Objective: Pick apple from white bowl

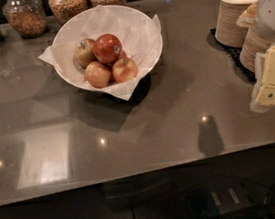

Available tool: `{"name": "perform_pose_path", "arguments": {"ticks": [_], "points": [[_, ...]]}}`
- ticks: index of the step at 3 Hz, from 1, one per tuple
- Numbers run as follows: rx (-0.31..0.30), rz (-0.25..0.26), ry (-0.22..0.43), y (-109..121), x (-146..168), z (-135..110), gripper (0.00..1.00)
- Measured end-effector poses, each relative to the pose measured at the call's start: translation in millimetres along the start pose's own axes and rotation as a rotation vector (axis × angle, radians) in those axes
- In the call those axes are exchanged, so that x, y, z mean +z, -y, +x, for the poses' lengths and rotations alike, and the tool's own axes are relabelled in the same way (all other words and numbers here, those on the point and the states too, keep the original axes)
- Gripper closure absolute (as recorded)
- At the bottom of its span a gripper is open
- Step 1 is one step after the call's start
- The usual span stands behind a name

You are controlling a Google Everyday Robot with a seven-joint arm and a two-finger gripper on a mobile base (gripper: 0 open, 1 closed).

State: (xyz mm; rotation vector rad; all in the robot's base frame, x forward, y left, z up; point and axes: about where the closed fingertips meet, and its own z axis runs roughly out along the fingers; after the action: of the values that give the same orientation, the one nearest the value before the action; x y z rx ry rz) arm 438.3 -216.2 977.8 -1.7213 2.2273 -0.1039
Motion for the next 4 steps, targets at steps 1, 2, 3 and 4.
{"name": "perform_pose_path", "arguments": {"ticks": [1,2,3,4], "points": [[0.0,0.0,0.0,0.1,0.0,-0.2,0.0],[0.011,0.008,0.04,7.0,2.7,-13.0,0.0],[0.006,0.022,0.132,23.4,12.4,-50.5,0.0],[0.003,0.041,0.209,39.2,19.3,-84.9,0.0]]}}
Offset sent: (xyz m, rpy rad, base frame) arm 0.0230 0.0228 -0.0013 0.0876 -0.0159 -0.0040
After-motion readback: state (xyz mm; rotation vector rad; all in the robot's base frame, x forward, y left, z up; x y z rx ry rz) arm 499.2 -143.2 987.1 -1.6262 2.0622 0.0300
